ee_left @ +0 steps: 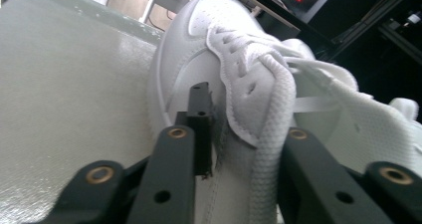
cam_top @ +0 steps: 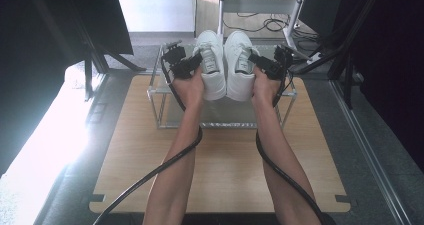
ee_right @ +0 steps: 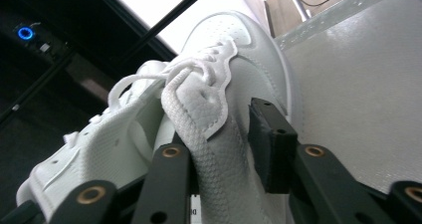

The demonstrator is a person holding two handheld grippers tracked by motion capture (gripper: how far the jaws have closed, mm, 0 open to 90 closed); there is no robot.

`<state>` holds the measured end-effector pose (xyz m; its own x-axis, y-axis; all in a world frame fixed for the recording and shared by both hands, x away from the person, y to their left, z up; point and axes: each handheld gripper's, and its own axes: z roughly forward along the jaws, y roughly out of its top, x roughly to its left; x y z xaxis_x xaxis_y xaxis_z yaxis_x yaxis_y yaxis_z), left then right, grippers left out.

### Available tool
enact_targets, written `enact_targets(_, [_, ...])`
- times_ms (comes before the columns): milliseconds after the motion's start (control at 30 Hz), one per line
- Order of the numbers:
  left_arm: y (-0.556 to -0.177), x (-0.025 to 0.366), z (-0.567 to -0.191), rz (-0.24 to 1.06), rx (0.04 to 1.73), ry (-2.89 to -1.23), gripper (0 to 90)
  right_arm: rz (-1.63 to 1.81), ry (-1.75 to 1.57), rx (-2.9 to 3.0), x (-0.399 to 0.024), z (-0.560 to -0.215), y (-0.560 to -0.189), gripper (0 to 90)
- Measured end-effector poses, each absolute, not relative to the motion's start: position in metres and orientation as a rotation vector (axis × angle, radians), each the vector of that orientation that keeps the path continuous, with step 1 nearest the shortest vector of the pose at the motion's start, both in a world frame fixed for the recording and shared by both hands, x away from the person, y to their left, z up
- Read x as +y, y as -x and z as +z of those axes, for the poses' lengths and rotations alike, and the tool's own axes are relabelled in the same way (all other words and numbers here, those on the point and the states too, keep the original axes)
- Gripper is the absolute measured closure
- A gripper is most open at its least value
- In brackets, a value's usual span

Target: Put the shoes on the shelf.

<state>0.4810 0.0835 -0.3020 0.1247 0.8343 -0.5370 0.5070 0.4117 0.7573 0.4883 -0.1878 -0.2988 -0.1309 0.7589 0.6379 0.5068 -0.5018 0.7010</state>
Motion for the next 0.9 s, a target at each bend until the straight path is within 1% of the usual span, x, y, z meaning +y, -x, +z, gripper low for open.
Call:
enact_targets(133, [-0.484,0.083,-0.301,0.35,1.515,-1.259,66.4,1.707,-1.896,1.466,-0.186,-0.299,-0.491,62.8])
enact_targets(167, [-0.483,0.083,-0.3,0.349,1.499,-1.255,63.0,1.722,-1.88,1.482,-0.186,-0.3,-0.491,59.4])
enact_targets(200, [-0.482,0.083,-0.299,0.344,1.478,-1.254,62.5,1.749,-1.873,1.492,-0.186,-0.3,-0.492,54.1])
enact_targets(233, [-0.481,0.083,-0.297,0.355,1.466,-1.266,59.4,1.78,-1.877,1.495,-0.186,-0.301,-0.493,50.4])
enact_targets(400, [-0.48,0.084,-0.295,0.338,1.438,-1.278,49.4,1.893,-1.897,1.474,-0.196,-0.306,-0.495,47.1])
enact_targets(600, [-0.48,0.091,-0.299,0.294,1.433,-1.263,39.6,1.928,-1.879,1.502,-0.2,-0.308,-0.494,39.1])
enact_targets(667, [-0.48,0.093,-0.3,0.277,1.423,-1.267,36.5,1.93,-1.877,1.514,-0.201,-0.309,-0.495,34.9])
enact_targets(900, [-0.479,0.099,-0.304,0.239,1.397,-1.292,26.6,1.954,-1.806,1.565,-0.204,-0.311,-0.495,31.2])
